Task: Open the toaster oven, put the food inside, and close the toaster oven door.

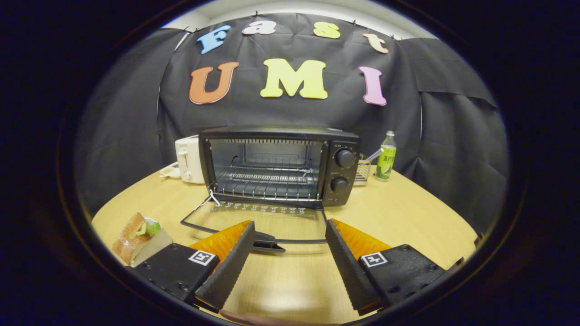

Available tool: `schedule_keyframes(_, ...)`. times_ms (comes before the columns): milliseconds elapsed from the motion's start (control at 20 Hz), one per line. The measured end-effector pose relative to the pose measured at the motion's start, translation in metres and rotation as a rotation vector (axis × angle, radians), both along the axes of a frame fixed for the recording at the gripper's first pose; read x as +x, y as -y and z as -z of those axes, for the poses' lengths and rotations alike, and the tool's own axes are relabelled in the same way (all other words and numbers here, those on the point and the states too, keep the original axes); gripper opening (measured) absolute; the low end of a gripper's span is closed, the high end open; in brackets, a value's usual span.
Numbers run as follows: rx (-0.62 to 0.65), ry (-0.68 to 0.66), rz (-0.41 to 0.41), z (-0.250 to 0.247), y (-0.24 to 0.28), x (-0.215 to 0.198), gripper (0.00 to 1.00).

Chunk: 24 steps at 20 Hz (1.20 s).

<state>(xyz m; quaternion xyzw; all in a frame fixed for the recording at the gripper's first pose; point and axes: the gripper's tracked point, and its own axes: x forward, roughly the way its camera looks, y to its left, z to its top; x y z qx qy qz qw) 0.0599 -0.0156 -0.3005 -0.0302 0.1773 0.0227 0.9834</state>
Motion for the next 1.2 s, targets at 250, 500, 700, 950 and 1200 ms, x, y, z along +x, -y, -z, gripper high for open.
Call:
schedule_keyframes(250, -0.015, 0.191, -0.024, -0.09, 0.035, -0.02, 1.0)
schedule_keyframes(500, -0.047, 0.325, -0.079, -0.143, 0.066, -0.04, 1.0)
schedule_keyframes(700, -0.039, 0.329, -0.108, -0.159, 0.08, -0.056, 1.0)
schedule_keyframes(950, 0.022, 0.318, -0.184, -0.172, 0.038, -0.068, 1.0)
schedule_keyframes(1200, 0.045, 0.145, -0.334, -0.124, -0.057, -0.06, 1.0)
